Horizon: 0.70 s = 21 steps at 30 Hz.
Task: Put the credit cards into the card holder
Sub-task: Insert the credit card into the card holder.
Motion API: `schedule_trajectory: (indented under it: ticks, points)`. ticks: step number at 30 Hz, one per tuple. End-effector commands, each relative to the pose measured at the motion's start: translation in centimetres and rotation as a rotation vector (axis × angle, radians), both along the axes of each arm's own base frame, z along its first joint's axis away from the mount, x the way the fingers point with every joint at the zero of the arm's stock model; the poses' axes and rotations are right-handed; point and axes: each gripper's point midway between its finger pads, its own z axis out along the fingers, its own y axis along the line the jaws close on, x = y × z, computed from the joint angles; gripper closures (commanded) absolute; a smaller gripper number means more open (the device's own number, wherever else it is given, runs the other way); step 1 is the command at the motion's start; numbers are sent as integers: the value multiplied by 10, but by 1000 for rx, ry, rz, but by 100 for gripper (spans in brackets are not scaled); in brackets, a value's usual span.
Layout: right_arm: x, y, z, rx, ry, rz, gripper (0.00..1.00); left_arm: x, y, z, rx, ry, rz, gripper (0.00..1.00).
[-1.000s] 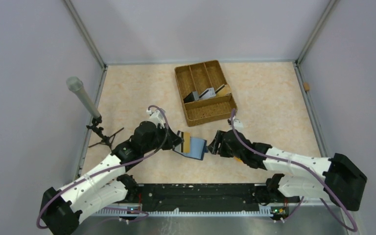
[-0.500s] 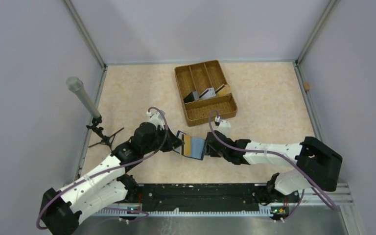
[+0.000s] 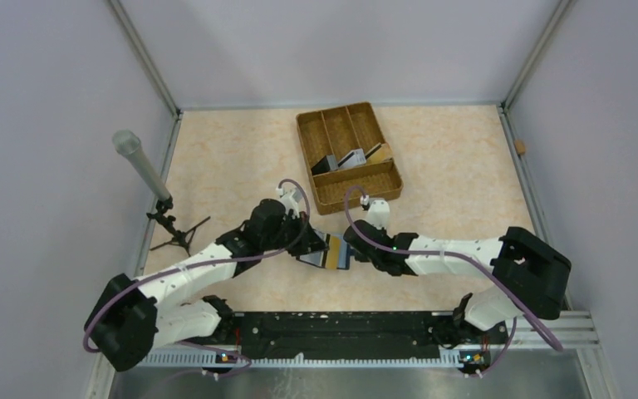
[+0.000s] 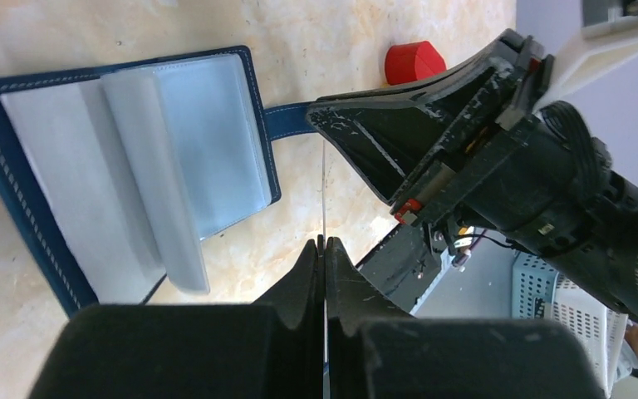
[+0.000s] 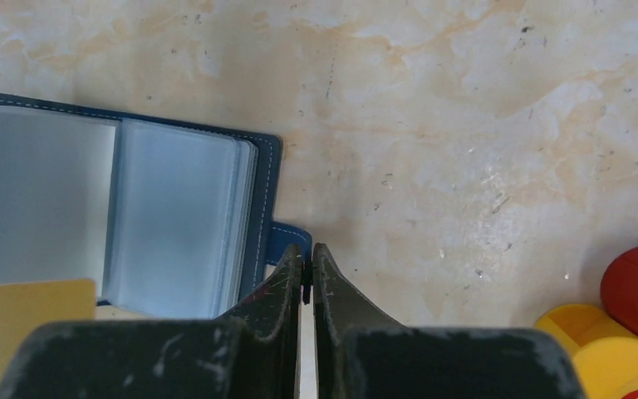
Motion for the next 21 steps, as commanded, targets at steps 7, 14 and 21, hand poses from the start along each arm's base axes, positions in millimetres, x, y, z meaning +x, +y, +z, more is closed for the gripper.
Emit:
schedule_trajectory:
  ticks: [7,14,21]
  points:
    - [13,-9,9,41,-57,69,100,31,-33,4,-23,-96,-74,100]
    - [12,-15,3,37,-39,63,100,42,-22,-31,42,-28,-17,100]
    - [12,-22,-2,35,-25,49,100,42,-3,-45,24,20,49,100]
